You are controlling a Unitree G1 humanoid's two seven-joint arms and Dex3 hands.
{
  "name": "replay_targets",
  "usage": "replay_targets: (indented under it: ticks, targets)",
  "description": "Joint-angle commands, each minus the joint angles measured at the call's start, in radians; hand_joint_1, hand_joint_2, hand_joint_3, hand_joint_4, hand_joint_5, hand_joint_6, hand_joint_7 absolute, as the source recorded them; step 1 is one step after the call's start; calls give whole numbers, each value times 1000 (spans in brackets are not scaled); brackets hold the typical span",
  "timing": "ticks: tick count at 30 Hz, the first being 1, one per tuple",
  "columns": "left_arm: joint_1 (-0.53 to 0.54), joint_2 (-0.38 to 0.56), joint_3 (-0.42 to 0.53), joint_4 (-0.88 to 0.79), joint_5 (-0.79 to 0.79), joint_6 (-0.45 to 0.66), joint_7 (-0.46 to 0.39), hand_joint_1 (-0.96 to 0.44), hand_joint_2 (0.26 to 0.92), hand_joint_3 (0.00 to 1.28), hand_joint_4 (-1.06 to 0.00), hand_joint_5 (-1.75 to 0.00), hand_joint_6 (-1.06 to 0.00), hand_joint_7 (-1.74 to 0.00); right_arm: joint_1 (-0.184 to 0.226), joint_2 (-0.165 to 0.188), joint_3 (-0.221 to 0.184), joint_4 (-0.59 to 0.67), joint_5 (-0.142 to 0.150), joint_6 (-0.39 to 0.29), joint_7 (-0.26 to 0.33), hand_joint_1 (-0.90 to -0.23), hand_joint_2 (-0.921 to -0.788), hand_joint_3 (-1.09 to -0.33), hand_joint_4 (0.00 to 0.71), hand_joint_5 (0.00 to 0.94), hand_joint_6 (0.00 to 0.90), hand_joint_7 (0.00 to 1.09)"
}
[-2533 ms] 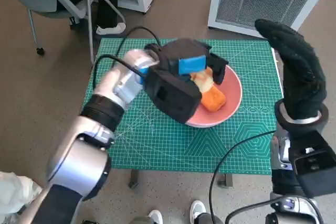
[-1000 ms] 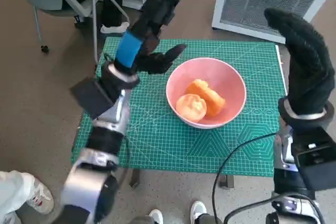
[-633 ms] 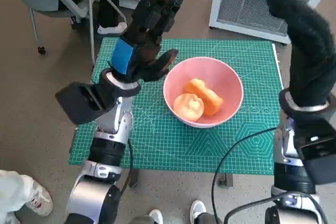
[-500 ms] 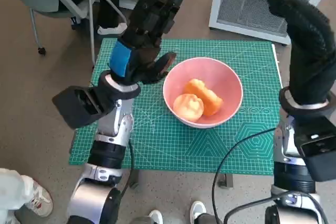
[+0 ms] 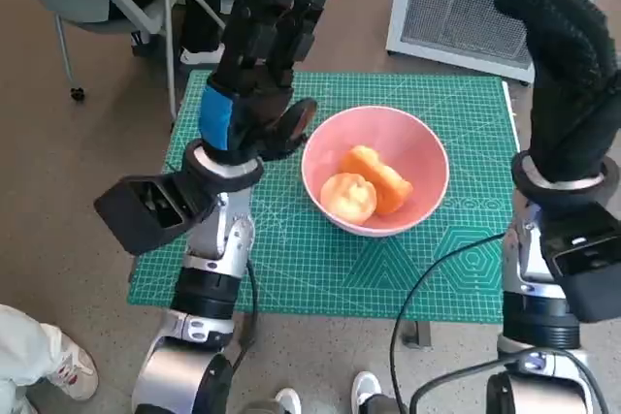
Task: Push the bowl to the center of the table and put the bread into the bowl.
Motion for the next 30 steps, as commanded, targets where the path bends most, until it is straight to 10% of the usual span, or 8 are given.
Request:
replay_targets:
  ticks: [1, 30]
  targets:
    - [20, -2, 1, -36, -4, 22, 11, -546, 921, 426, -185, -47, -93, -600, -1, 7, 6, 19, -13, 19, -4, -574, -921, -767, 261, 5, 54, 578]
    - [58, 6, -10, -95, 21, 83, 42, -542, 921, 406, -214, -46, -63, -697, 4, 0, 18, 22, -14, 13, 3, -567, -921, -763, 262, 3, 37, 568]
